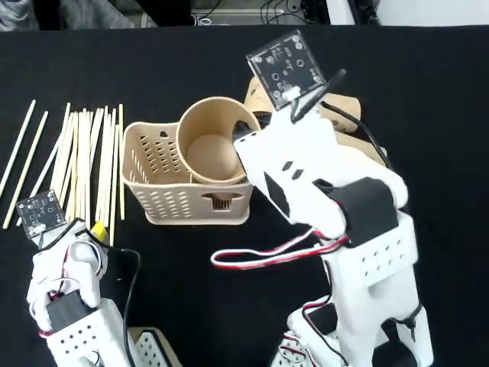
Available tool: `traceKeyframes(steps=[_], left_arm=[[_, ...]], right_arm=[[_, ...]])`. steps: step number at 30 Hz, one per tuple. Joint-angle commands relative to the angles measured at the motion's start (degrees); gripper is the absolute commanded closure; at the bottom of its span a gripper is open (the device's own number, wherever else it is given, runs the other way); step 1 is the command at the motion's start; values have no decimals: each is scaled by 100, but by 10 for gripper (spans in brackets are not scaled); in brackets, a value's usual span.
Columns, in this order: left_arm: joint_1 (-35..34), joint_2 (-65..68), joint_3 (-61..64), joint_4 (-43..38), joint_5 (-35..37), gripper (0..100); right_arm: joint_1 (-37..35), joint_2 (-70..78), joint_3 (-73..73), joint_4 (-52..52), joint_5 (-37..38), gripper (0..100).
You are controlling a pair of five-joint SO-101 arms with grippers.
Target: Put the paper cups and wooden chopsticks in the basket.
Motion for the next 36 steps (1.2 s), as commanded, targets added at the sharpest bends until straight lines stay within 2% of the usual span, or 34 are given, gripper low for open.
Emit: traceKeyframes(steps=[1,5,13,23,26,29,32,36], left_arm=[[66,-35,-40,-97,26,739],[66,-35,-40,-97,26,739],[66,-35,-40,-97,26,739],[66,-35,-40,-97,26,739],[66,-35,-40,-97,26,739],[75,-35,-40,-97,0,739],[75,-35,-40,-97,-97,739],[75,-35,-40,-97,-105,739]], right_arm=[[-53,101,-189,-26,53,987],[-9,92,-215,-158,62,987],[703,119,-233,-536,62,987],[686,110,514,-721,44,985],[413,110,646,-695,44,977],[-35,110,866,-695,0,864],[-193,110,892,-721,-149,736],[35,75,673,-615,413,753]])
